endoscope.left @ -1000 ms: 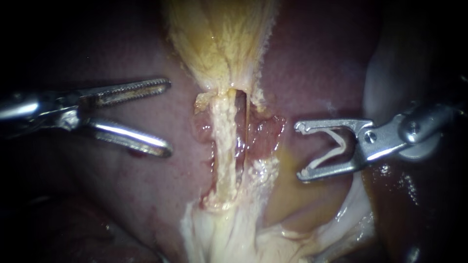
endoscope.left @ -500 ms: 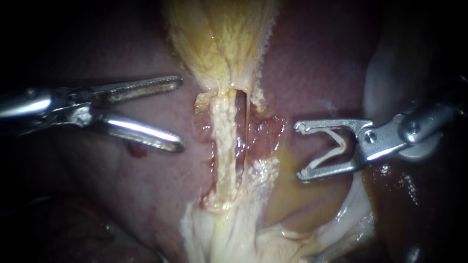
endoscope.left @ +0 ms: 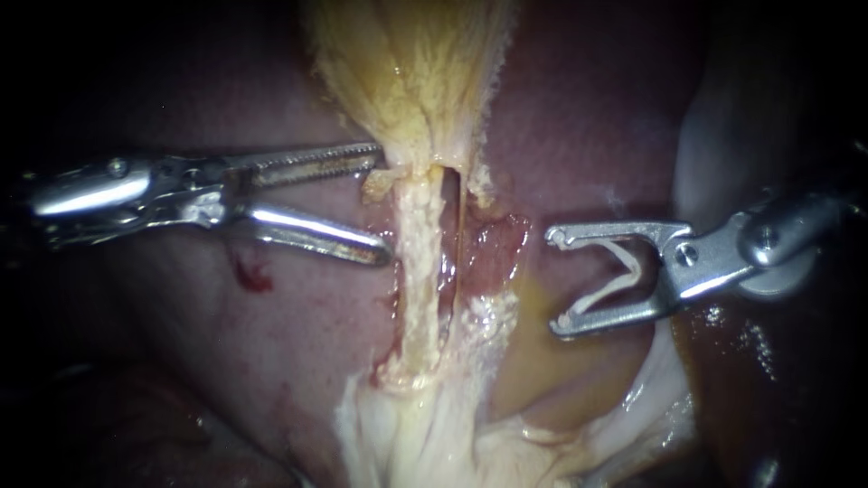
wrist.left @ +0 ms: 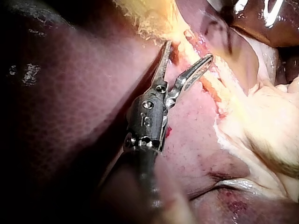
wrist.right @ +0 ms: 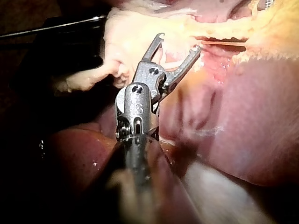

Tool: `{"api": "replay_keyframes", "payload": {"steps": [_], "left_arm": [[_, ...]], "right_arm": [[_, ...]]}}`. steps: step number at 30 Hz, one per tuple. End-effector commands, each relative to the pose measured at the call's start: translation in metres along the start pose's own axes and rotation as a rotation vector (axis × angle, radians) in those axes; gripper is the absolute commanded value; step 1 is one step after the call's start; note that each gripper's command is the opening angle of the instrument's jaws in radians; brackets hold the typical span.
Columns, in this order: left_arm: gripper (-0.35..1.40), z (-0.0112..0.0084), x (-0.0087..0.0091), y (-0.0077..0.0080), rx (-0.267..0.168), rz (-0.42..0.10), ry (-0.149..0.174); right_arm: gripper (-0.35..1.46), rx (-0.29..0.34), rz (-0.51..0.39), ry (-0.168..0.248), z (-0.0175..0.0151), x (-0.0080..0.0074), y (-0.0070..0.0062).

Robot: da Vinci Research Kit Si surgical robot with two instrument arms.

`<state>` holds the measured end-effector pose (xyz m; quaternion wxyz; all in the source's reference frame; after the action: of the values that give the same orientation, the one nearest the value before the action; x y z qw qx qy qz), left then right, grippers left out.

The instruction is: Grabbing gallbladder

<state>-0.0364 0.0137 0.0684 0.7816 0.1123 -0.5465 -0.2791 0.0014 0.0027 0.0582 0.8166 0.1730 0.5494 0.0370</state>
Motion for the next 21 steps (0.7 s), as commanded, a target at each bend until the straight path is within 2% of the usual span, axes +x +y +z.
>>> {"api": "replay_keyframes", "payload": {"steps": [1, 6, 17, 19, 21], "left_arm": [[0.49, 0.0001, 0.0000, 0.0000, -0.001, -0.003, 0.001], [0.37, 0.0004, 0.0000, 0.0000, 0.001, -0.027, 0.001], [-0.16, -0.0002, -0.0009, 0.0004, -0.021, -0.050, 0.001], [-0.35, -0.0004, -0.0012, 0.0005, -0.023, -0.058, 0.001], [-0.35, -0.0007, -0.0013, 0.0005, -0.021, -0.077, 0.016]], "right_arm": [[0.50, 0.000, 0.000, 0.000, 0.0000, 0.0000, 0.0000], [0.50, 0.000, 0.000, 0.000, 0.0000, 0.0000, 0.0000], [0.49, 0.000, 0.000, 0.000, 0.0000, 0.0000, 0.0000], [0.49, 0.000, 0.000, 0.000, 0.0000, 0.0000, 0.0000], [0.49, 0.000, 0.000, 0.000, 0.0001, 0.0000, 0.0000]]}}
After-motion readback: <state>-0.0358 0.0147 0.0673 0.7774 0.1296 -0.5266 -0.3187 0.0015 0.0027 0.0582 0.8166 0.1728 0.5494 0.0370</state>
